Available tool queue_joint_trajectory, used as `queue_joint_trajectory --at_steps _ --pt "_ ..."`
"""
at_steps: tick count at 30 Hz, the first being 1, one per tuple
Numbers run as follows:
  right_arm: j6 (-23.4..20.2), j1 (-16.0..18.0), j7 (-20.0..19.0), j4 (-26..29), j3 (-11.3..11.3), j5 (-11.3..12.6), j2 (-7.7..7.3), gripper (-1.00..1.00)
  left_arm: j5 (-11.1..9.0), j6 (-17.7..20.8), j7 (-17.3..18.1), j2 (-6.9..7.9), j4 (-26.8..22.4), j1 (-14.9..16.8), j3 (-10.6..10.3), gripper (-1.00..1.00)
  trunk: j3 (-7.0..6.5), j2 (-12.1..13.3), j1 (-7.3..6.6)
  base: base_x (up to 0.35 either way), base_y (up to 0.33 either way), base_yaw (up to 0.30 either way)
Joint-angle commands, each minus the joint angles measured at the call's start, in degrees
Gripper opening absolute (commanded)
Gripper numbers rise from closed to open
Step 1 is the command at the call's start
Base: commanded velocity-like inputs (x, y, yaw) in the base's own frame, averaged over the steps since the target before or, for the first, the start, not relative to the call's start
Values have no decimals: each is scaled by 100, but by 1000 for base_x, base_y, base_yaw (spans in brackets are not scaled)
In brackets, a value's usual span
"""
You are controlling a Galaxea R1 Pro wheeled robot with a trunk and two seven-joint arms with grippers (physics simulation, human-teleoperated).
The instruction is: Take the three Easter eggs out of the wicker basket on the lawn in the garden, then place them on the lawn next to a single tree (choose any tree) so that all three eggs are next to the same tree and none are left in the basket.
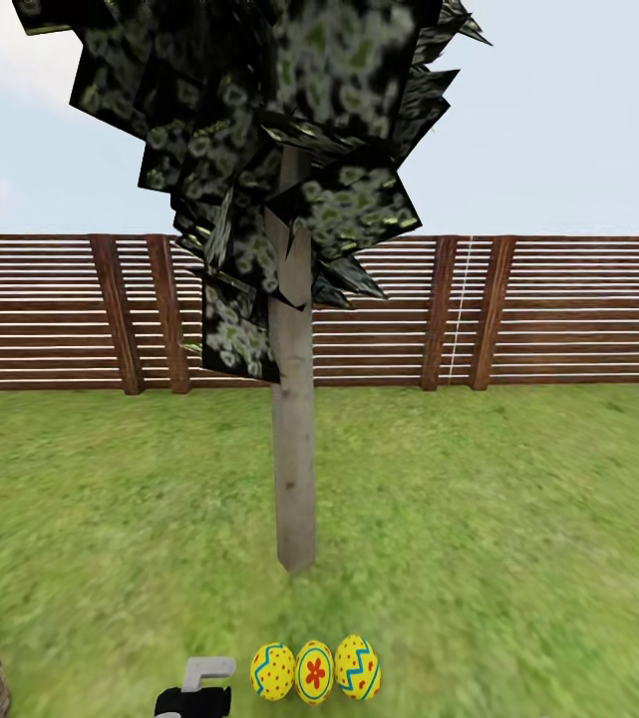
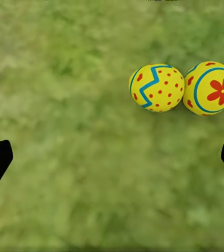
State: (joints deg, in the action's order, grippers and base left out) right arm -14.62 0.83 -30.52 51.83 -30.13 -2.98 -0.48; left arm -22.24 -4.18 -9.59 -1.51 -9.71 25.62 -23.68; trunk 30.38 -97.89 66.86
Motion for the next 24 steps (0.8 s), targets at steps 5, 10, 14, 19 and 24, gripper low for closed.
queue_joint_trajectory --at_steps 5,10,14,19,24 --pt "-31 5 79 -27 -7 -49 7 100 -52 -16 -41 -10 4 4 -49 100 -84 199 -111 0 0 0" --pt "-30 5 347 -47 13 -53 18 100 -52 -20 -51 -15 4 -23 -49 100 -174 399 -221 0 0 0" --pt "-27 5 417 -57 26 -53 20 100 -52 -21 -63 -15 4 -55 -49 100 -246 560 -309 0 0 0" --pt "-27 5 452 -197 19 -53 16 100 -54 -30 -68 -13 4 -126 -44 100 -335 760 -419 0 0 0" --pt "-24 5 465 -583 7 -59 2 100 -56 -43 -63 5 4 -245 -40 100 -425 961 -528 0 0 0"
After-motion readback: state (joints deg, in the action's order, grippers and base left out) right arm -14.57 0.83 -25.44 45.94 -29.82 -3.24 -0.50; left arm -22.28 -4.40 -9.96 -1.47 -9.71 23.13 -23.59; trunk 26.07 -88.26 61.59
